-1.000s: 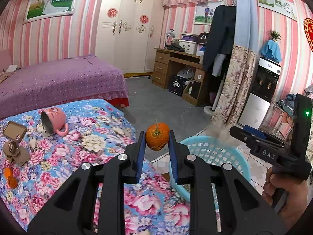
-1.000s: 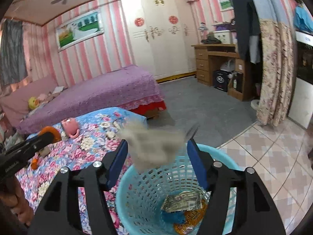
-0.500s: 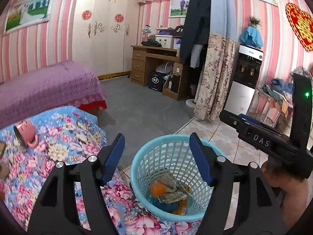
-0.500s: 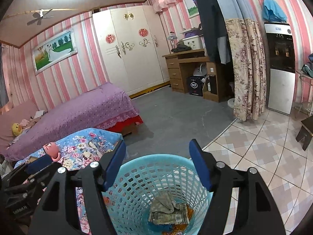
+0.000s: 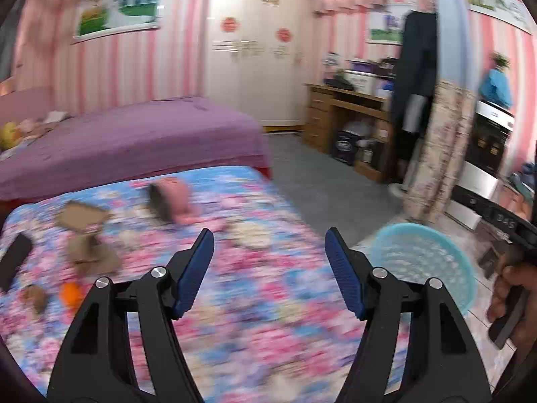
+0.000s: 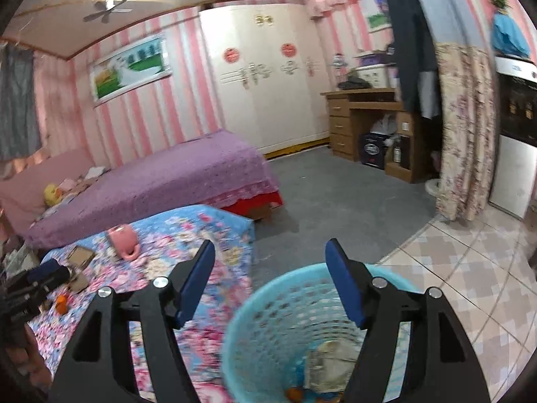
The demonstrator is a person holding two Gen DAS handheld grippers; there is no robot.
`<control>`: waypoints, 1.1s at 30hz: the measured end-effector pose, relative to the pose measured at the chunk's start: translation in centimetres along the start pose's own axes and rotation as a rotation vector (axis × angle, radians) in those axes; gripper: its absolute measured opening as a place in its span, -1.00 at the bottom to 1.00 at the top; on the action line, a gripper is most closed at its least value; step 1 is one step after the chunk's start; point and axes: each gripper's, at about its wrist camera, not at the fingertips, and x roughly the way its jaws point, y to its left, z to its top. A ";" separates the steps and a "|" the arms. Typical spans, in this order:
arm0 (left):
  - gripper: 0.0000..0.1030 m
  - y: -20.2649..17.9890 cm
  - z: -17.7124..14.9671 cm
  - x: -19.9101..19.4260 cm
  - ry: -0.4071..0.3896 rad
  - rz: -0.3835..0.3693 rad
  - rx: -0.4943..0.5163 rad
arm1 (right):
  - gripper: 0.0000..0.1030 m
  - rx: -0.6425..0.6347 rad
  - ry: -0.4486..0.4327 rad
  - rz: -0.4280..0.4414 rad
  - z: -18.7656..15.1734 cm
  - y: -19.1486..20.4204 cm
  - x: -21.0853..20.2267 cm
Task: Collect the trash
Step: 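Move both tools back over the bed toward the remaining trash, then grasp the crumpled brown paper with the left gripper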
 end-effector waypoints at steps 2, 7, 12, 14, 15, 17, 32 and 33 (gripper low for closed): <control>0.30 3.5 -0.2 -1.2 -0.009 0.062 -0.023 | 0.32 -0.034 0.011 0.035 -0.2 2.4 0.4; 0.32 12.2 -1.3 -4.1 -0.033 0.184 -0.120 | 0.42 -0.117 0.031 0.130 -1.1 8.7 1.2; 0.35 19.3 -3.2 -5.2 -0.013 0.250 -0.220 | 0.43 -0.165 0.071 0.258 -2.6 15.0 2.2; 0.35 22.1 -4.6 -4.7 0.022 0.249 -0.287 | 0.43 -0.197 0.088 0.288 -3.3 17.3 2.5; 0.35 23.2 -5.5 -4.4 0.048 0.262 -0.304 | 0.43 -0.217 0.097 0.298 -3.7 18.6 2.7; 0.35 24.5 -6.2 -3.9 0.076 0.272 -0.312 | 0.43 -0.251 0.109 0.319 -4.4 20.9 3.1; 0.43 27.9 -8.3 0.1 0.184 0.246 -0.311 | 0.49 -0.265 0.193 0.445 -7.6 29.7 7.6; 0.43 28.0 -8.4 0.6 0.195 0.246 -0.311 | 0.49 -0.272 0.203 0.447 -7.8 30.1 8.0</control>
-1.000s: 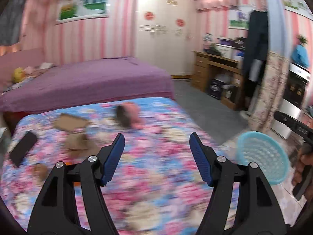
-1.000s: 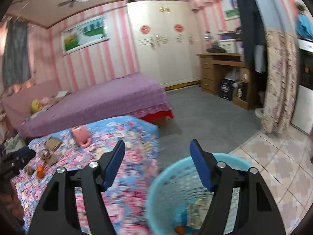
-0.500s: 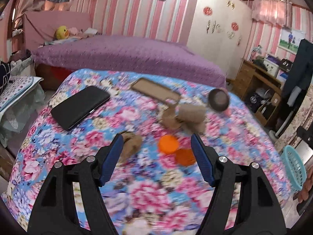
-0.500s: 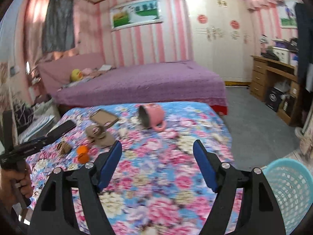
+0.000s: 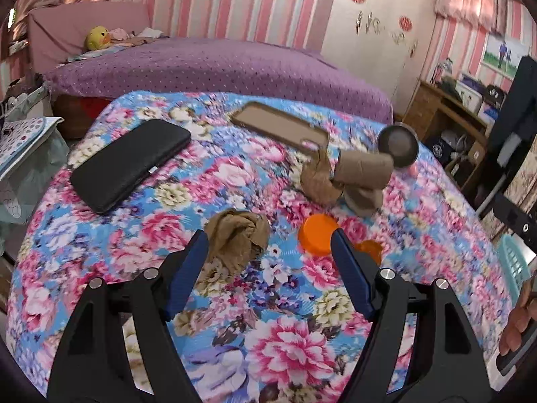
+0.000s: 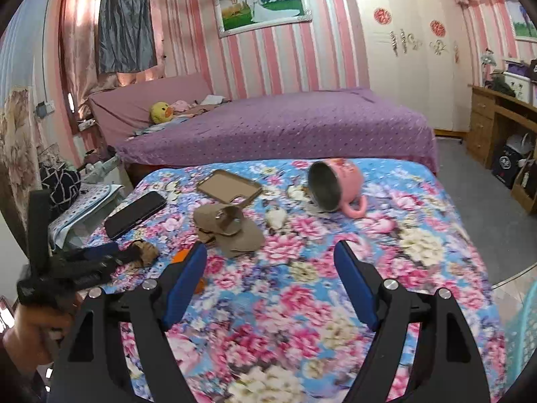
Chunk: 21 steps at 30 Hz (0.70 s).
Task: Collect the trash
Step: 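Grasp the crumpled brown paper with the left gripper, then grasp the orange plastic cup with the right gripper while the left gripper holds the paper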
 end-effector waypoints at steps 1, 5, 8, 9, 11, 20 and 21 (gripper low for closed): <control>0.43 0.0 0.0 0.6 0.013 0.002 -0.005 | 0.49 -0.004 0.008 0.004 0.0 0.2 0.5; 0.42 0.3 0.6 1.6 0.016 0.065 -0.011 | 0.50 -0.016 0.041 0.026 -0.2 1.3 2.4; 0.42 1.1 1.0 1.8 0.020 0.112 -0.027 | 0.50 -0.031 0.065 0.041 -0.3 2.4 3.7; 0.42 1.3 1.1 1.8 0.020 0.121 -0.032 | 0.50 -0.039 0.073 0.044 -0.4 2.9 4.2; 0.40 2.0 1.2 2.0 0.027 0.150 -0.031 | 0.50 -0.047 0.083 0.055 -0.5 3.7 4.9; -0.17 4.1 1.1 2.1 0.034 0.037 -0.108 | 0.50 -0.083 0.106 0.087 -1.5 6.9 6.2; -0.21 4.0 1.1 1.9 0.035 0.025 -0.110 | 0.50 -0.087 0.110 0.086 -1.6 7.1 6.4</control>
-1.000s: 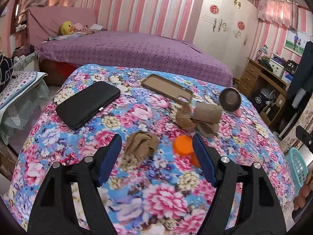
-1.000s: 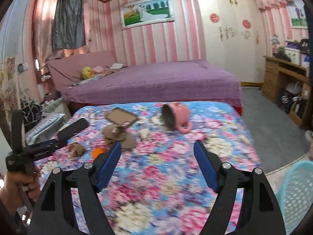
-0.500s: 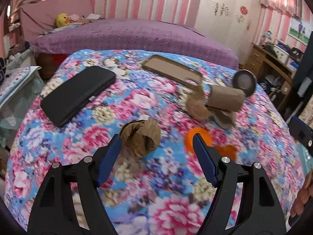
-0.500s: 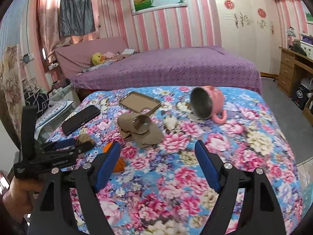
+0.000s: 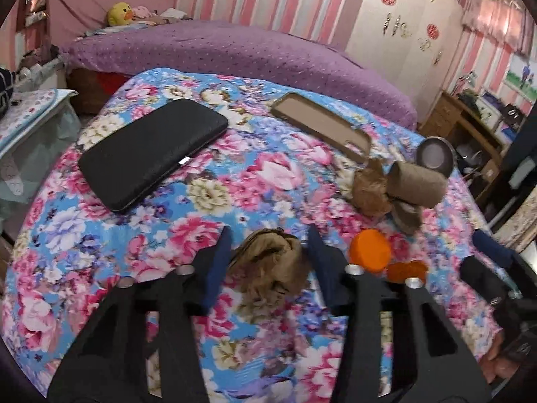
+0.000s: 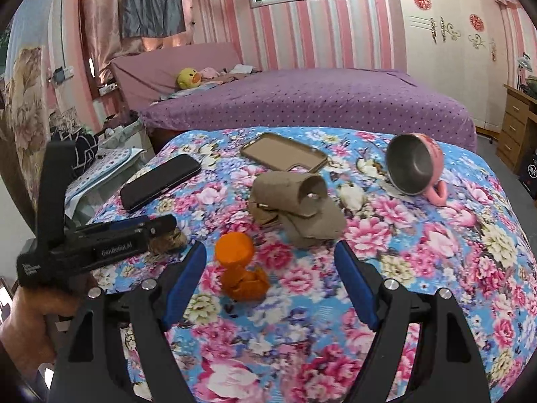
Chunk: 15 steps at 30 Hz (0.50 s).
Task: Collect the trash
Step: 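Grasp the orange plastic cup with the right gripper while the left gripper holds the paper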
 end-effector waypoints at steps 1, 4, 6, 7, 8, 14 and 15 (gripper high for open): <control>-0.25 -0.1 0.0 0.0 0.001 -0.007 0.004 | 0.50 -0.003 0.004 -0.001 0.0 0.2 0.1; -0.28 -0.2 -0.2 -0.4 0.005 -0.014 0.018 | 0.50 -0.012 0.012 -0.001 -0.3 0.7 0.4; -0.29 -0.1 -0.1 -1.3 -0.012 -0.023 0.018 | 0.50 -0.016 0.013 0.005 -0.4 1.0 0.5; -0.29 0.0 -0.1 -1.7 -0.021 -0.026 0.016 | 0.50 -0.018 0.014 0.008 -0.5 1.2 0.6; -0.29 0.2 0.0 -2.4 -0.034 -0.032 0.011 | 0.50 -0.019 0.017 0.013 -0.6 1.4 0.7; -0.29 1.2 -0.1 -5.1 -0.085 -0.013 0.022 | 0.50 -0.083 0.092 -0.014 -1.3 3.3 2.7; -0.29 1.4 -0.2 -5.4 -0.089 -0.006 0.022 | 0.50 -0.092 0.110 -0.024 -1.4 3.4 3.2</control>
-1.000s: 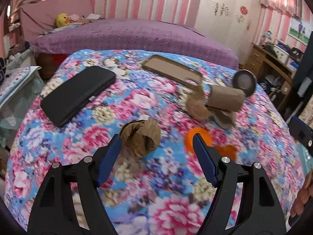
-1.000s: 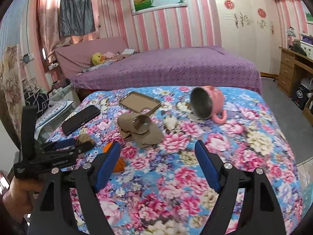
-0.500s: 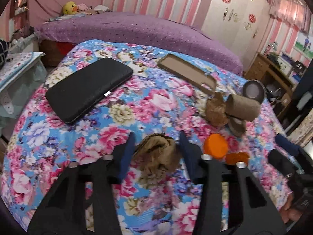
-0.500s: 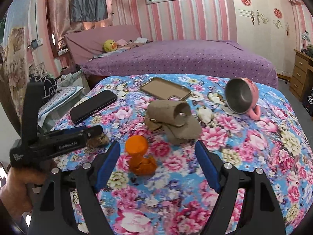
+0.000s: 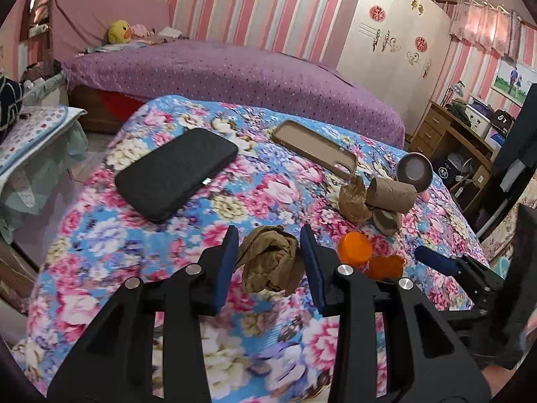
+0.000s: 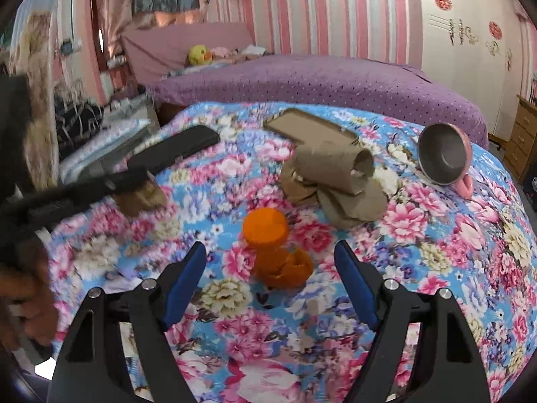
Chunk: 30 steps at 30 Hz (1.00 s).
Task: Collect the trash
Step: 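Grasp the orange plastic cup with the right gripper while the left gripper holds the paper, then carry the brown paper and orange cup with both grippers over the basket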
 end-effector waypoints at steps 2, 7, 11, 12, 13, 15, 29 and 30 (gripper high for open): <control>-0.29 0.5 0.0 -0.2 0.000 0.002 -0.009 | 0.44 -0.005 0.042 -0.030 -0.2 0.1 1.1; -0.29 1.0 -0.2 -0.1 0.009 0.007 -0.011 | -0.24 0.038 0.098 -0.017 -0.3 -0.8 2.2; -0.29 0.4 0.0 -0.2 -0.001 0.002 -0.003 | -0.41 0.067 0.071 0.028 -0.4 -1.3 1.6; -0.29 0.2 0.1 -0.4 -0.008 -0.002 -0.002 | -0.41 0.069 0.060 0.037 -0.3 -1.3 1.2; -0.28 0.0 0.1 -0.4 -0.011 -0.006 -0.001 | -0.43 0.070 0.053 0.045 -0.3 -1.3 1.0; -0.28 -0.6 0.1 -0.8 -0.019 -0.009 0.011 | -0.43 0.071 0.034 0.061 -0.3 -1.4 0.2; -0.28 -7.1 -0.8 -4.0 -0.092 -0.085 0.066 | -0.43 0.150 -0.162 -0.032 -1.3 -9.6 -11.9; -0.28 -8.2 -0.9 -4.3 -0.100 -0.097 0.077 | -0.43 0.158 -0.173 -0.045 -1.5 -10.5 -12.7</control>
